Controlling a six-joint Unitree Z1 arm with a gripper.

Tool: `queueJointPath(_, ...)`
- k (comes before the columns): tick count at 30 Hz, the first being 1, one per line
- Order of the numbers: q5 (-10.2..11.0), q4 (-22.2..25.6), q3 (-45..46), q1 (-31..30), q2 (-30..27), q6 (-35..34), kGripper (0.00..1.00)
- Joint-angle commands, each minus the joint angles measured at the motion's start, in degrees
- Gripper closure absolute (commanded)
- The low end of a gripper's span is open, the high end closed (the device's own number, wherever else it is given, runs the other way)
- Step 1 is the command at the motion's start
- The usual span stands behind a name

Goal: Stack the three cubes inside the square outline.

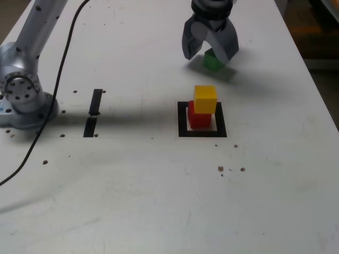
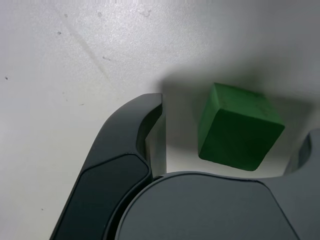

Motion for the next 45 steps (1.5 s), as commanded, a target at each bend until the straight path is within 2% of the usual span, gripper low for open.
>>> queueJointPath(1, 0.22, -0.41, -0.17, -0.29, 0.41, 0.34, 0.15)
queueJointPath(4, 0.95, -0.29, -0.06, -0.44, 0.87, 0.85, 0.21)
queueJointPath(8, 1.5, -0.09, 0.24, -0.47, 1.09, 1.12, 0.41)
queueJointPath(11, 1.49, -0.18, 0.19, -0.61, 0.93, 1.12, 0.56)
queueJointPath(21, 0.54, -0.03, -0.9, -0.79, 0.28, 0.75, 0.89)
queueJointPath(25, 0.4, 3.95, -3.77, -0.85, -1.15, -0.81, 0.97)
queueJointPath(29, 1.3, 12.97, -9.53, -1.3, -3.78, -4.39, 0.99)
queueJointPath(33, 2.2, 22.69, -14.15, -2.28, -8.28, -12.55, 0.99)
queueJointPath(36, 0.77, 27.14, -14.77, -4.88, -12.71, -23.65, 1.0)
queueJointPath(41, -3.82, 28.13, -13.99, -12.88, -16.22, -41.4, 1.0)
queueJointPath(45, -5.24, 28.18, -12.51, -20.35, -16.86, -53.89, 1.0)
